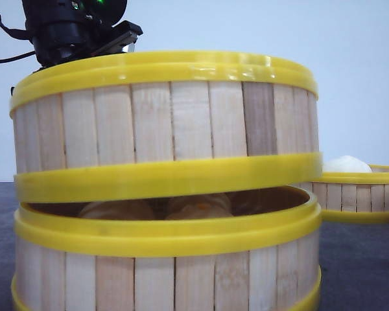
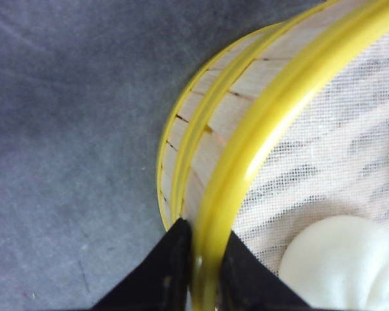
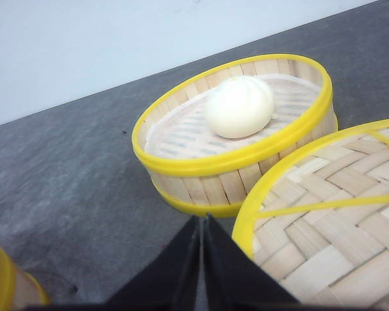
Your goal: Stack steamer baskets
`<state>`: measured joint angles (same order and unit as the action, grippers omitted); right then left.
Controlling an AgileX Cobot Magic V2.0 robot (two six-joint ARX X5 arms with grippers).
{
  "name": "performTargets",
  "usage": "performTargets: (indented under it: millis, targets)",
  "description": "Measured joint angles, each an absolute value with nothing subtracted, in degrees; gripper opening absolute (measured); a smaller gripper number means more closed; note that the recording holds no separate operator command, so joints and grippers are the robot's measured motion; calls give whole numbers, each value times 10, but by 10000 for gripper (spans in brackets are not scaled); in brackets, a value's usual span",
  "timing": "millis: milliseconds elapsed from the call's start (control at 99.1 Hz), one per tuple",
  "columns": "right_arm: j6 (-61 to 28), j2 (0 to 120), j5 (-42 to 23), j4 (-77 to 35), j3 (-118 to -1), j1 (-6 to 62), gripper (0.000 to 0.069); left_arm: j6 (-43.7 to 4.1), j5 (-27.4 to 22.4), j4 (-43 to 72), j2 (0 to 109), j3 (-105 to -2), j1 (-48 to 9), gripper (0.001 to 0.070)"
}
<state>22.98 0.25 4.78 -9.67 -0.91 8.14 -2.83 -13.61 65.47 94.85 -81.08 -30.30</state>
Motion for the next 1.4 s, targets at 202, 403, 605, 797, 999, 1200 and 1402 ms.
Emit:
performTargets:
  millis: [202, 403, 605, 797, 999, 1200, 1402]
  targets:
    - [230, 3, 48, -97, -9, 81, 7, -27, -106, 655, 948, -811, -317, 24]
    - [230, 3, 48, -97, -9, 81, 7, -27, -102, 654, 948, -811, -322, 24]
    - [233, 3, 48, -97, -9, 81, 7, -27, -94, 654, 948, -809, -322, 24]
    - [235, 3, 49, -97, -9, 81, 7, -28, -91, 654, 948, -807, -322, 25]
    - [235, 3, 50, -97, -9, 81, 7, -33, -91, 652, 948, -807, -322, 67]
    - [235, 3, 50, -97, -9, 81, 7, -39, -91, 649, 947, -807, -322, 247]
    - [235, 3, 50, -96, -9, 81, 7, -40, -91, 649, 947, -807, -322, 338]
